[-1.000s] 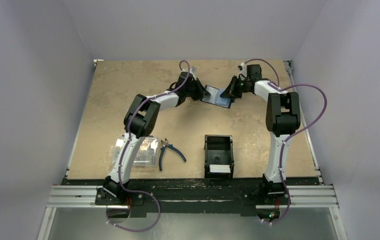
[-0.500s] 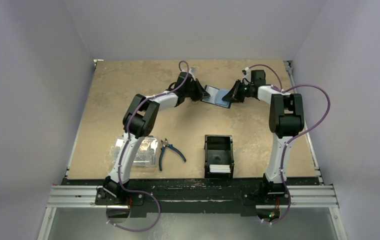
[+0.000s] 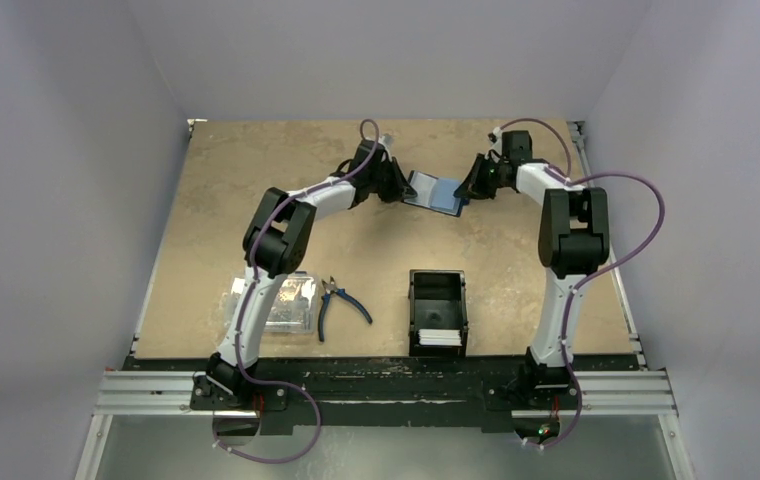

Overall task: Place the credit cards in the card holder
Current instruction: Open the card holder at the center of the board.

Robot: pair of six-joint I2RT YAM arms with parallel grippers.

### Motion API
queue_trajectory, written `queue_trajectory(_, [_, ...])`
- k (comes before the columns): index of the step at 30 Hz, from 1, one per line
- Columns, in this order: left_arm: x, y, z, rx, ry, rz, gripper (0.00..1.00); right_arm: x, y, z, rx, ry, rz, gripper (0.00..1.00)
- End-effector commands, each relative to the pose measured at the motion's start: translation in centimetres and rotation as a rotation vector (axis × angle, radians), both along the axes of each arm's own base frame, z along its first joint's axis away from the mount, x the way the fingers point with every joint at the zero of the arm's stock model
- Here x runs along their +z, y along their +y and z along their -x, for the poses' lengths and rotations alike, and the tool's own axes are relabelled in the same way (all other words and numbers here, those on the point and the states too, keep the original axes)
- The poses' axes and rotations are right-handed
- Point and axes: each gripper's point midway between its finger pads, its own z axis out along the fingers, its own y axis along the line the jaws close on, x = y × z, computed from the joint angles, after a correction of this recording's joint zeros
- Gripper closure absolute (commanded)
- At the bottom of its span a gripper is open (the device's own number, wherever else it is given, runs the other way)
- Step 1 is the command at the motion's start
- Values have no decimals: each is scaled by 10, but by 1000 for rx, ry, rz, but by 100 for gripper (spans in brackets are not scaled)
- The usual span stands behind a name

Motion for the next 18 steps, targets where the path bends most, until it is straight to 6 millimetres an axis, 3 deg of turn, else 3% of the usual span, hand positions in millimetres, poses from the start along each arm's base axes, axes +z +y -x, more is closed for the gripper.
queue_trajectory(1, [-4, 11, 7, -74, 46, -106, 99, 35, -19, -4, -43, -56, 224, 91])
queue_trajectory(4, [19, 7, 1, -102, 9, -114, 94, 56, -23, 1, -82, -81, 345, 87])
queue_trajectory(9, [49, -3, 3, -152, -26, -53, 87, 93, -9, 22, -75, -157, 426, 78])
queue_trajectory(13, [68, -12, 9, -188, -38, 13, 81, 111, 7, 42, -38, -213, 433, 71])
queue_trajectory(18, [87, -18, 12, -212, -64, 55, 72, 129, 17, 52, 26, -265, 428, 59])
